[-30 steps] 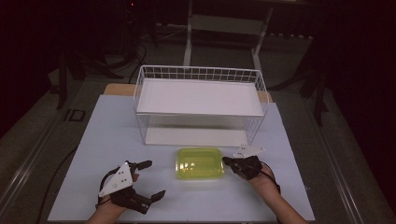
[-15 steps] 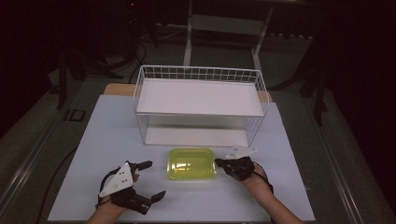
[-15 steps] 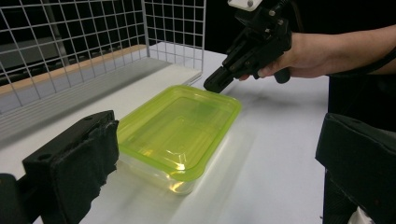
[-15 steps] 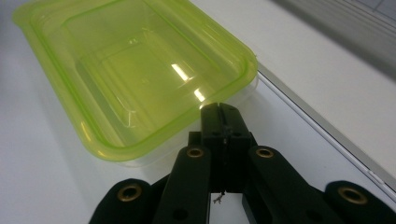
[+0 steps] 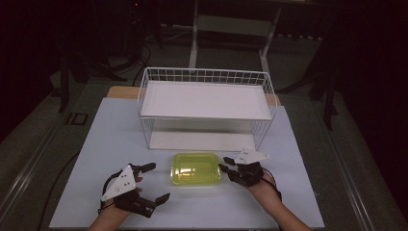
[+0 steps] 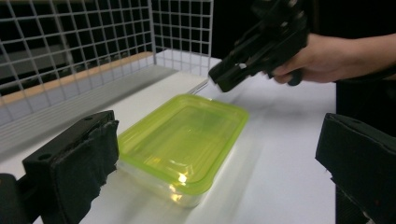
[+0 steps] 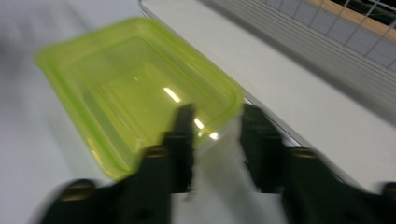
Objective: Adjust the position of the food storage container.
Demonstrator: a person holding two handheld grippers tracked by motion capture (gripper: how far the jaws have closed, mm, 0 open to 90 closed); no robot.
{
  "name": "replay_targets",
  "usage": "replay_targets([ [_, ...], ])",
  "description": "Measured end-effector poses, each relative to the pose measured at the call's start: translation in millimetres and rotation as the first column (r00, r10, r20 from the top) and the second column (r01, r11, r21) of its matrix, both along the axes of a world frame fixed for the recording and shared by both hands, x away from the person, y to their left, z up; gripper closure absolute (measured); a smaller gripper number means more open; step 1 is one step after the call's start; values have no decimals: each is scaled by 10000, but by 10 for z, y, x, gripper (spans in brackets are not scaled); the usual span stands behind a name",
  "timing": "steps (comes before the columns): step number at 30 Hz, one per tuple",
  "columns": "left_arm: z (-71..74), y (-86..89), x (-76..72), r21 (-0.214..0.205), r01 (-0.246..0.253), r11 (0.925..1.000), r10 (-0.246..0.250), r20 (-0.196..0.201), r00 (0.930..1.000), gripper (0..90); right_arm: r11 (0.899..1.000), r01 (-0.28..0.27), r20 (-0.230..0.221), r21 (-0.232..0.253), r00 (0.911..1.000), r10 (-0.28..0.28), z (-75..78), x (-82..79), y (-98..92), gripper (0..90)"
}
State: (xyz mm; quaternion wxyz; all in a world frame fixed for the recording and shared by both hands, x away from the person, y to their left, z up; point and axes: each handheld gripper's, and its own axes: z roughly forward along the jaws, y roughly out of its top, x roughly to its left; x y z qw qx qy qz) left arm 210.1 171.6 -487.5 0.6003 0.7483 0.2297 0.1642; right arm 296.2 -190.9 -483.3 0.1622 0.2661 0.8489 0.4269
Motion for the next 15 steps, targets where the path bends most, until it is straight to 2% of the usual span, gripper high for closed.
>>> replay_targets([
  [2,0,0,0,0,0,10000,0,0,10000,0,10000,-12,15,74,10000,11,10,-8,0,588],
  [3,10,2,17,33,74,10000,-72,-307,9995,0,9999,-35,-48,128,10000,36,17,-34,14,444],
  [5,16,1,20,-31,105,9999,-106,-281,9995,0,9995,-61,146,321,9999,56,22,-66,21,357],
  [6,41,-3,33,163,151,9998,-147,-269,9995,0,9993,49,217,374,9997,-57,22,-82,27,259],
  [7,41,-3,33,163,151,9998,-147,-269,9995,0,9993,49,217,374,9997,-57,22,-82,27,259],
  [8,65,1,59,200,265,9994,-256,-438,9987,0,9999,34,287,95,9996,-37,30,-97,57,147],
  [9,65,1,59,200,265,9994,-256,-438,9987,0,9995,166,497,283,9986,-180,41,-117,53,137],
  [10,87,13,100,170,183,9997,-169,-773,9969,0,9982,116,379,586,9992,-138,52,-120,47,114],
  [11,87,13,100,170,183,9997,-169,-773,9969,0,9982,116,379,586,9992,-138,52,-120,47,114],
  [12,110,21,149,261,109,9996,-86,-854,9963,0,9974,435,515,566,9976,-465,77,-132,68,105],
  [13,110,21,149,261,109,9996,-86,-854,9963,0,9974,435,515,566,9976,-465,77,-132,68,105],
  [15,139,29,199,348,-226,9991,256,-882,9958,0,9979,308,648,573,9973,-345,103,-143,71,107],
])
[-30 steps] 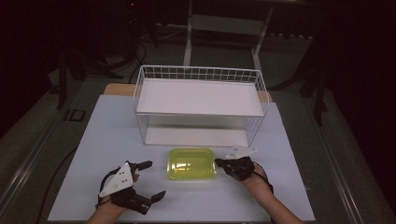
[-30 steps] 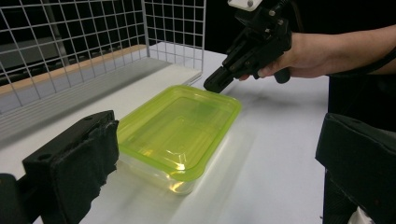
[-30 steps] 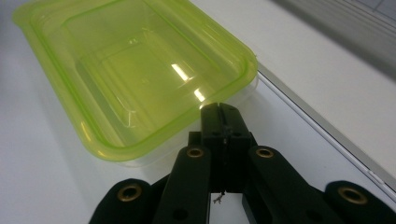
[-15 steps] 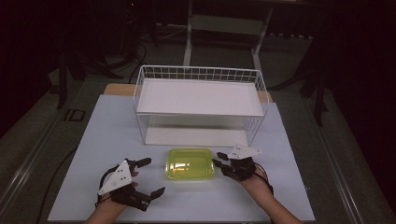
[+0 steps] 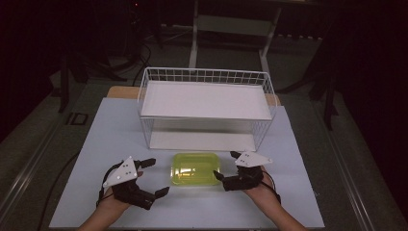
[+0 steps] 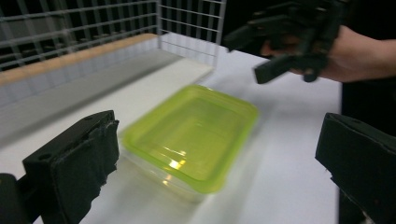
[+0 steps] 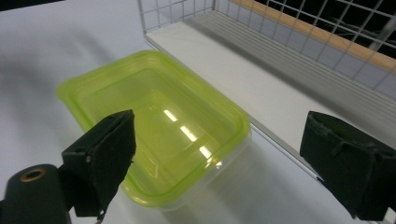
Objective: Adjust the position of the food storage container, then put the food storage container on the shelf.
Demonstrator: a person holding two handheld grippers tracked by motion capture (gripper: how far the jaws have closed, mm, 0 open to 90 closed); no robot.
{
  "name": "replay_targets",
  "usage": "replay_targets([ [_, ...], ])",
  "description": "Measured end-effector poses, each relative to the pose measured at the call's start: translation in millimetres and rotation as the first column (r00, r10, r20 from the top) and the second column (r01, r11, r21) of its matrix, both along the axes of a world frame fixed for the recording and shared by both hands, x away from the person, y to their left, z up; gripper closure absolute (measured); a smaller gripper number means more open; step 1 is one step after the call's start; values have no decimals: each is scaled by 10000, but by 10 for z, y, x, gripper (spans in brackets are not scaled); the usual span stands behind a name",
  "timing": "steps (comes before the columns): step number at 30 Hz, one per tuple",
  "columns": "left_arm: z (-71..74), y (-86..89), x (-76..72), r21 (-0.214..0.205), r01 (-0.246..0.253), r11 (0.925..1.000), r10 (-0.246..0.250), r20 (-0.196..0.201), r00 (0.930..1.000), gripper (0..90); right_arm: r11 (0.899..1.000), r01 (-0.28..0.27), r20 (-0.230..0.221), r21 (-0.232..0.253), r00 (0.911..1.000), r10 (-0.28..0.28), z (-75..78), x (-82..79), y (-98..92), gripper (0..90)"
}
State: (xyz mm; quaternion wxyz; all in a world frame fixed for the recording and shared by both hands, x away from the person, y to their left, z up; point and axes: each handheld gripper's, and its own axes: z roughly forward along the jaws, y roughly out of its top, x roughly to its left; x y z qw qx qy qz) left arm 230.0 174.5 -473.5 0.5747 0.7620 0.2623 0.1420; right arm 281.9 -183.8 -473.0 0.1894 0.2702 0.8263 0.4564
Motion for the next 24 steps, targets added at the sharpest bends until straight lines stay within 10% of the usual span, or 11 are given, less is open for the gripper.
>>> replay_targets([
  [5,43,-26,130,93,-307,9995,312,-555,9980,0,9988,460,422,189,9980,-467,32,-5,8,168],
  [18,67,-253,447,611,-661,9959,750,-1577,9846,0,9972,722,-954,184,9930,-701,-6,139,79,110],
  [24,-71,-336,552,1095,-783,9909,1023,-2352,9666,12,9964,849,-1268,23,9884,-840,-116,167,125,148],
])
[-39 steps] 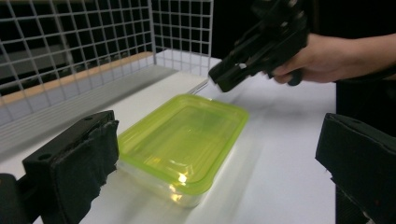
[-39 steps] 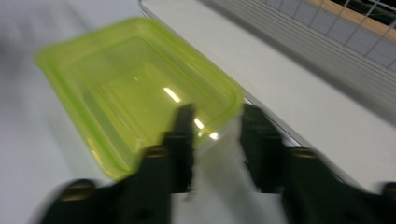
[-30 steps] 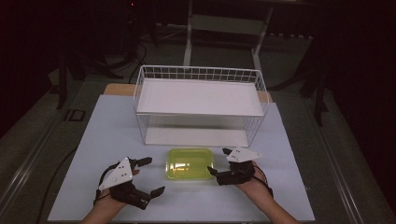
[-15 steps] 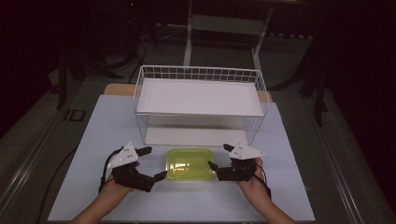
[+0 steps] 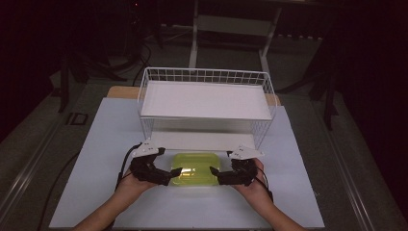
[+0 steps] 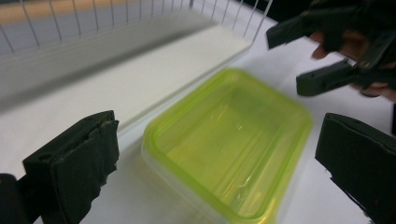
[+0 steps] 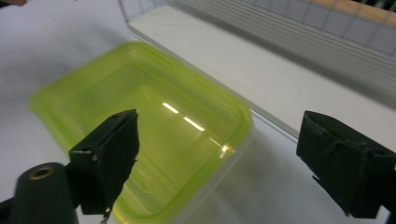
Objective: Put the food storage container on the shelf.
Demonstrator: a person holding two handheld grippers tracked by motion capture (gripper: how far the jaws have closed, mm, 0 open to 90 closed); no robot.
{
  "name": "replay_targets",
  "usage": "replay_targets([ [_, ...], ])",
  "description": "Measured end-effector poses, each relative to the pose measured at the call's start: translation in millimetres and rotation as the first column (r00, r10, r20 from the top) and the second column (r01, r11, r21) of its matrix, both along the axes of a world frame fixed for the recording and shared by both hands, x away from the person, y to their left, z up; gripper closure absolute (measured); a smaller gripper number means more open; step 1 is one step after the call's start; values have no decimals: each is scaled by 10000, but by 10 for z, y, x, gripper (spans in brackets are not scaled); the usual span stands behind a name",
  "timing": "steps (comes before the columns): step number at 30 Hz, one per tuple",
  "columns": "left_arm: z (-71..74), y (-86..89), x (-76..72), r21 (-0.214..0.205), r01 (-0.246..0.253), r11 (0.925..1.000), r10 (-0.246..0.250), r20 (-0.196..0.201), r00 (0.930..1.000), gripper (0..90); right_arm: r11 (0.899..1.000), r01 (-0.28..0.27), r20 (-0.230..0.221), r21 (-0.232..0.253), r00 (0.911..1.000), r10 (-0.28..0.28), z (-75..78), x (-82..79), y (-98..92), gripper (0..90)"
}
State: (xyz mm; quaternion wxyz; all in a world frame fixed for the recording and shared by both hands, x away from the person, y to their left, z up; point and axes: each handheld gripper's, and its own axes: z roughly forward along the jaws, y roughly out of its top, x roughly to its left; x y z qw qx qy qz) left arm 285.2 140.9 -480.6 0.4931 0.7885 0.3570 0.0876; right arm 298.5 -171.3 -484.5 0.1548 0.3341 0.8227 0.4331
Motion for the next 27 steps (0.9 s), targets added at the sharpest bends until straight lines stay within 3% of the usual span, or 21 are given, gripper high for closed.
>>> replay_targets([
  [1,-23,-2,18,81,-245,9997,246,-167,9996,100,10000,-42,-130,-29,9999,42,-16,7,-1,168],
  [2,-51,4,39,-50,-297,9995,295,-339,9990,130,9999,58,-158,-91,9999,-60,-31,10,2,177],
  [3,-87,8,66,-45,-525,9986,522,-522,9973,138,9999,59,-241,-134,9997,-62,-44,12,-1,236],
  [7,-187,21,117,-129,-854,9963,835,-1089,9905,217,9997,173,-697,-149,9974,-183,-92,11,-5,289],
  [12,-274,-1,132,-80,-911,9958,882,-1809,9795,346,9991,237,-1002,-349,9946,-271,-159,45,-13,346],
  [16,-331,8,147,-14,-1025,9947,998,-2142,9717,467,9996,159,-1416,-243,9897,-192,-191,70,-24,407],
  [18,-372,41,171,-186,-908,9957,831,-2536,9637,542,9996,130,-1473,-270,9889,-169,-184,76,-25,416],
  [20,-390,34,167,-331,-846,9959,725,-2714,9597,543,9998,115,-1687,-151,9856,-139,-186,81,-31,430],
  [23,-385,14,155,-336,-835,9959,716,-2654,9615,569,9999,124,-2047,-2,9787,-121,-187,99,-41,461],
  [27,-381,17,122,-263,-785,9966,700,-2383,9687,590,9999,115,-2124,-2,9771,-112,-176,82,-29,484],
])
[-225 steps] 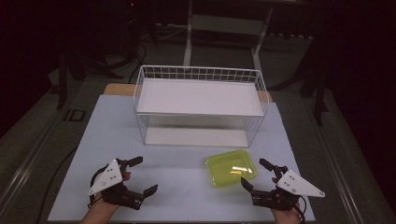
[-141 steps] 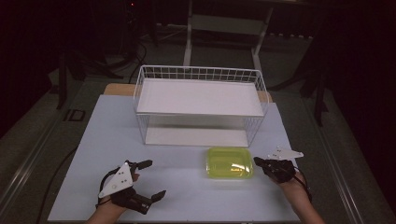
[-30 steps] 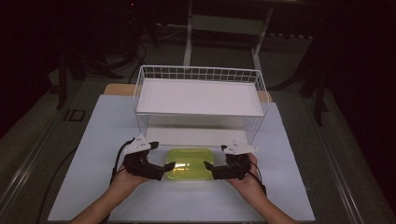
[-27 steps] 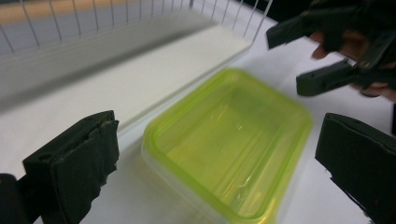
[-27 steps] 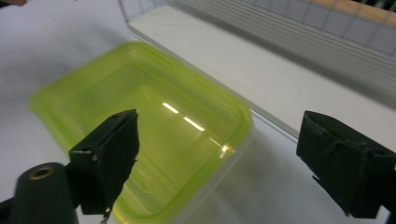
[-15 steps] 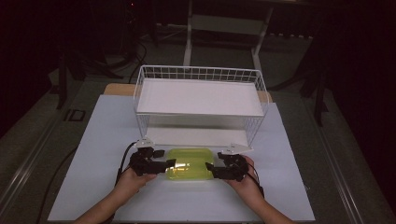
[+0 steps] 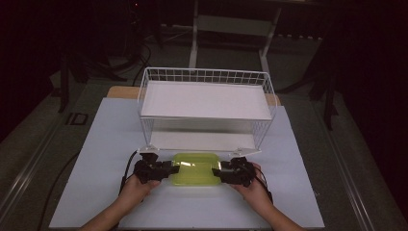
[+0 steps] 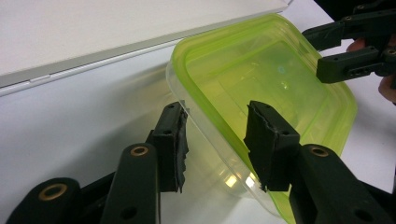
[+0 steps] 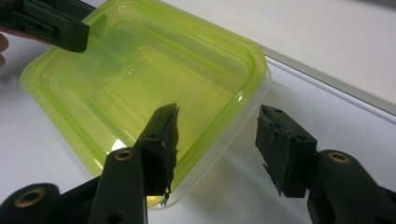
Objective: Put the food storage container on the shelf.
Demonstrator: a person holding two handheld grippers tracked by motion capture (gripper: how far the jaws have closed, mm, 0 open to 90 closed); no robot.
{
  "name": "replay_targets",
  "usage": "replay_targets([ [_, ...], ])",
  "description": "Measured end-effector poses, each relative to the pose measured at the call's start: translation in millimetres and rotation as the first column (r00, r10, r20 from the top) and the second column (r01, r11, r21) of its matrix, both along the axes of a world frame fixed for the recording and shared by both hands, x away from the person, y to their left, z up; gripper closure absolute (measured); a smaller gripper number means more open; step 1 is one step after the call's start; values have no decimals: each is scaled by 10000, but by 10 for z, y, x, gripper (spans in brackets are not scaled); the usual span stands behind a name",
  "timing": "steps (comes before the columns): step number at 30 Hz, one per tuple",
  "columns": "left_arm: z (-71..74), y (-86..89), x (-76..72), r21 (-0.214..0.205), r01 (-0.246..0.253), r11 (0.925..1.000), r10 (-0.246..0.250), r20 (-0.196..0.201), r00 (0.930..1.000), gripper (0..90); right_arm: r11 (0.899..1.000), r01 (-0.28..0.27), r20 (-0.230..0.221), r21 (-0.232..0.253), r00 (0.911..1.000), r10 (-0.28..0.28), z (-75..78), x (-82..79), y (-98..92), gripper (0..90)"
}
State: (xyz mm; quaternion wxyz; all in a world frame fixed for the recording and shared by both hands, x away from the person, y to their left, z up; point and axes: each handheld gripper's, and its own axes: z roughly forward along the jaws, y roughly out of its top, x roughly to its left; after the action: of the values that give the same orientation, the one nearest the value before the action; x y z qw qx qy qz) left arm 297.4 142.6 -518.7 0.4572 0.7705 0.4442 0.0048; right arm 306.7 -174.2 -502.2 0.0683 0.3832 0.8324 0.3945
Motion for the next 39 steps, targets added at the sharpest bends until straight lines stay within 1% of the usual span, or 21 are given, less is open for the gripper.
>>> replay_targets([
  [5,12,-8,-34,79,-50,10000,49,135,9999,600,10000,-13,52,-35,10000,13,12,-27,11,497],
  [8,20,-8,-52,62,-9,10000,8,152,9999,610,10000,20,-97,61,10000,-19,16,-34,7,521],
  [10,31,-10,-71,135,51,9999,-54,224,9997,617,10000,29,-157,81,9999,-28,24,-47,8,534],
  [11,36,-12,-80,98,46,9999,-47,166,9999,623,9999,78,-154,74,9999,-77,29,-60,13,541],
  [13,51,-17,-107,185,103,9998,-107,254,9996,633,9999,110,-223,49,9997,-109,42,-78,17,553],
  [14,57,-18,-118,216,144,9997,-150,291,9995,635,9999,105,-189,19,9998,-104,48,-91,20,558],
  [17,71,-19,-152,179,219,9996,-223,241,9995,655,9998,165,-58,-88,9998,-166,69,-139,31,586],
  [21,81,-20,-187,160,272,9995,-276,251,9993,676,9999,145,-57,-64,9999,-146,90,-172,10,639],
  [25,82,-29,-241,140,163,9998,-169,431,9989,689,9999,70,13,-143,10000,-70,103,-205,3,653],
  [27,83,-29,-256,160,176,9997,-184,463,9988,692,10000,63,-109,-73,9999,-64,106,-207,-3,659],
  [29,87,-30,-264,213,196,9996,-206,510,9985,694,10000,48,-126,-45,9999,-48,108,-214,-4,664],
  [31,90,-31,-268,206,192,9996,-201,468,9987,699,10000,55,-189,-9,9998,-55,109,-218,-7,670],
  [35,105,-40,-291,321,227,9992,-243,516,9984,710,9999,44,-411,100,9991,-40,113,-233,-15,684],
  [37,113,-41,-306,341,220,9992,-235,463,9986,721,9999,18,-531,165,9986,-9,117,-245,-18,695],
  [39,123,-46,-325,359,167,9992,-181,392,9991,734,9993,-72,-753,372,9971,100,110,-250,-34,711],
])
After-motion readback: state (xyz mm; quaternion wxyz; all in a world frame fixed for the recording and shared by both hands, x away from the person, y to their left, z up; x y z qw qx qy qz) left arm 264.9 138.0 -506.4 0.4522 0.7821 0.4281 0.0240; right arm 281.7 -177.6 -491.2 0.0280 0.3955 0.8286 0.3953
